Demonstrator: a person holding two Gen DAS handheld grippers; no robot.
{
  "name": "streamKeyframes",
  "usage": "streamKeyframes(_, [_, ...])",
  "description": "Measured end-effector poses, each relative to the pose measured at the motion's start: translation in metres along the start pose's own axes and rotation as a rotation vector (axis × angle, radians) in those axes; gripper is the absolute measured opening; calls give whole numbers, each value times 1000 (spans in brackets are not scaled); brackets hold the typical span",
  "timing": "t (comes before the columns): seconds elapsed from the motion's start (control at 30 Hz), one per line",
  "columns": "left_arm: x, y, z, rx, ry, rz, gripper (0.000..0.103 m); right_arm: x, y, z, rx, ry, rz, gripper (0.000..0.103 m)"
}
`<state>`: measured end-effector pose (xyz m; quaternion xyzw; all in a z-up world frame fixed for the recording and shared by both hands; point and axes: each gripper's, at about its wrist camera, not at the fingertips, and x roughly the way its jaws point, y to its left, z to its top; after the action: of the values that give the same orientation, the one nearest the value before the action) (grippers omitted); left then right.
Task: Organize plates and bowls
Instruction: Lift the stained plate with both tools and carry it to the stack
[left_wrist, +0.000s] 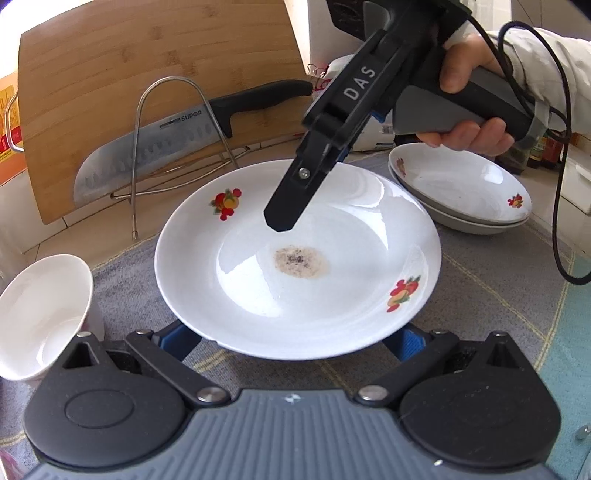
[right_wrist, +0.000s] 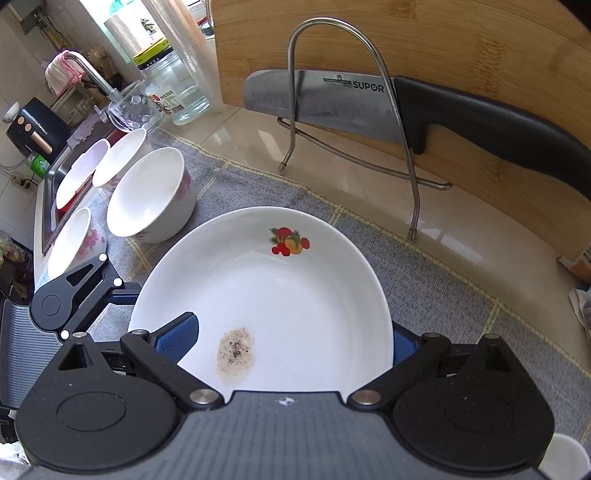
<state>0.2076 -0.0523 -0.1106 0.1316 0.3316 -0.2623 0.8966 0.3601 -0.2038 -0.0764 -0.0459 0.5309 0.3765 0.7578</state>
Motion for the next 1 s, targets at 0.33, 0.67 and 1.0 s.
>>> streamKeyframes(0.33, [-20, -18, 0, 21, 8, -1, 102, -19, 16, -21, 1, -23, 6, 103])
streamKeyframes(0.67, [-33, -40, 2, 60, -1, -13, 102, -39, 24, -44, 14, -50, -11, 103])
streamKeyframes(1.0, [-37, -66, 11, 95, -19, -46, 102, -69, 18, -70, 41, -86, -45, 103])
